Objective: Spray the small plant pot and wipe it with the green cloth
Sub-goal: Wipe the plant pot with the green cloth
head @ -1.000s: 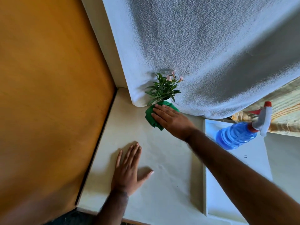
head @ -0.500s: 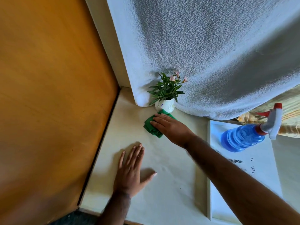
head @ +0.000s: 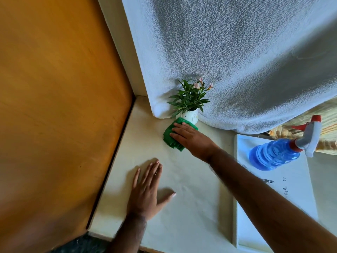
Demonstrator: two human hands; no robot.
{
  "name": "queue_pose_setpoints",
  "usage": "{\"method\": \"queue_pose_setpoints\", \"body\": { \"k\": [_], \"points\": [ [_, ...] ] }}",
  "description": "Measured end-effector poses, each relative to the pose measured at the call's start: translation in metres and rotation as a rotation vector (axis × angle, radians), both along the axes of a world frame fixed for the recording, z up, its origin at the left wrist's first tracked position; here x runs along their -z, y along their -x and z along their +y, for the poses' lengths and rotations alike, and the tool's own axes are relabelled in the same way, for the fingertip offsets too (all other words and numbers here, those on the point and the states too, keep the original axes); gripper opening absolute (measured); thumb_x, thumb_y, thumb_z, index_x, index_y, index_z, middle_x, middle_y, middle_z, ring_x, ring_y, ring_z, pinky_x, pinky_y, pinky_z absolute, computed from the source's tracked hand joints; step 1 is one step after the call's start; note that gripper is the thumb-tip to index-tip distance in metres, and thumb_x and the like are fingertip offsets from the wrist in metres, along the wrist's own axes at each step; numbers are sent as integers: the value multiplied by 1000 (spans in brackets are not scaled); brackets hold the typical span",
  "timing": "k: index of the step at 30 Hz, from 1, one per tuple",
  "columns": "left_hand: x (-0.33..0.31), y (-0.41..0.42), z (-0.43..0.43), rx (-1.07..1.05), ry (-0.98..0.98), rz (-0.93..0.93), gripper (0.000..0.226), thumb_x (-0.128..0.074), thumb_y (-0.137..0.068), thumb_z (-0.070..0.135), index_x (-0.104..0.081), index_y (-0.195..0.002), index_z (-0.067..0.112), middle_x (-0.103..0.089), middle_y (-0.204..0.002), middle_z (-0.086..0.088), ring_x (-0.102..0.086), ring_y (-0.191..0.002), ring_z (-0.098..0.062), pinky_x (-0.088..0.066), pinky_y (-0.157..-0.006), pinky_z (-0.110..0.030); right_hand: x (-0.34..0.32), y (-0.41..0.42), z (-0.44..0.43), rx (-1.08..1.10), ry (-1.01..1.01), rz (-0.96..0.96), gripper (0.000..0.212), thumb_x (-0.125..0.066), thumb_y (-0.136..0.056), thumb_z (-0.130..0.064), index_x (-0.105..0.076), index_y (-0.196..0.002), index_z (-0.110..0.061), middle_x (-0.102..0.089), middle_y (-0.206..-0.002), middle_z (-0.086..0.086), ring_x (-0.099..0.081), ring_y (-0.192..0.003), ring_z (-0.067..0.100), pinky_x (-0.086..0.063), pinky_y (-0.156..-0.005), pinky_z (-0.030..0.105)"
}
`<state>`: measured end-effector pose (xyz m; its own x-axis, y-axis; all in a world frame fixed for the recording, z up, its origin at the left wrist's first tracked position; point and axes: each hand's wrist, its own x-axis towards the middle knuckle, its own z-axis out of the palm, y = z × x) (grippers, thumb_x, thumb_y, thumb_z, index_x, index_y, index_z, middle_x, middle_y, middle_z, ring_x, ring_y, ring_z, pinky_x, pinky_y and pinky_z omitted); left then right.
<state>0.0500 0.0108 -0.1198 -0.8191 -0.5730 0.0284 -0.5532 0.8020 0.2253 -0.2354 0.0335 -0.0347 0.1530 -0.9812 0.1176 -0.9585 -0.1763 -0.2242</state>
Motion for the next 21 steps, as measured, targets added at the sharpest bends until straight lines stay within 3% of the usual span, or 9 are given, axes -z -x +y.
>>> {"method": "queue_pose_setpoints", "body": {
  "k": [3, 7, 11, 15, 18, 21],
  "points": [
    [0, 0, 0, -4, -6, 4, 108, -45, -88, 88, -22, -167, 18, -20, -177, 1, -14, -164, -14, -17, -131, -52, 6, -6, 5, 41, -36, -70, 41, -49, -92, 14, -63, -131, 9, -62, -134, 30, -50, -133, 50, -43, -107, 64],
    [-1, 0, 0, -3, 0, -2, 109, -44, -87, 88, -22, -167, 18, -22, -176, 0, -17, -163, -16, -15, -132, -50, -1, -9, 5, 32, 14, -60, 49, -31, -97, 0, -61, -134, 6, -61, -137, 27, -48, -137, 47, -40, -112, 60],
    [0, 0, 1, -2, 11, 15, 108, -44, -87, 88, -24, -166, 17, -23, -176, -1, -22, -162, -19, -19, -130, -52, -10, -2, 4, 58, 163, -3, 40, -49, -98, 6, -59, -137, 5, -57, -141, 27, -46, -138, 45, -38, -114, 58],
    [1, -1, 1, -1, 13, 28, 107, -45, -88, 87, -27, -166, 16, -26, -175, -1, -26, -161, -20, -27, -127, -56, -8, 10, 6, 67, 174, -8, 44, -65, -90, 14, -61, -134, 6, -58, -139, 30, -48, -136, 48, -41, -110, 60],
    [2, 0, 0, -5, 10, 27, 107, -48, -87, 87, -28, -165, 17, -26, -175, -1, -27, -161, -20, -27, -127, -56, 4, 11, 9, 63, 126, -24, 44, -57, -93, 14, -60, -136, 6, -57, -141, 29, -46, -138, 46, -39, -113, 58],
    [2, 0, 0, -9, 3, 21, 108, -48, -86, 88, -26, -166, 18, -25, -176, 0, -26, -161, -19, -24, -128, -54, 14, 5, 14, 61, 44, -40, 45, -34, -99, 2, -60, -136, 5, -59, -139, 28, -48, -137, 45, -42, -111, 58]
  ]
}}
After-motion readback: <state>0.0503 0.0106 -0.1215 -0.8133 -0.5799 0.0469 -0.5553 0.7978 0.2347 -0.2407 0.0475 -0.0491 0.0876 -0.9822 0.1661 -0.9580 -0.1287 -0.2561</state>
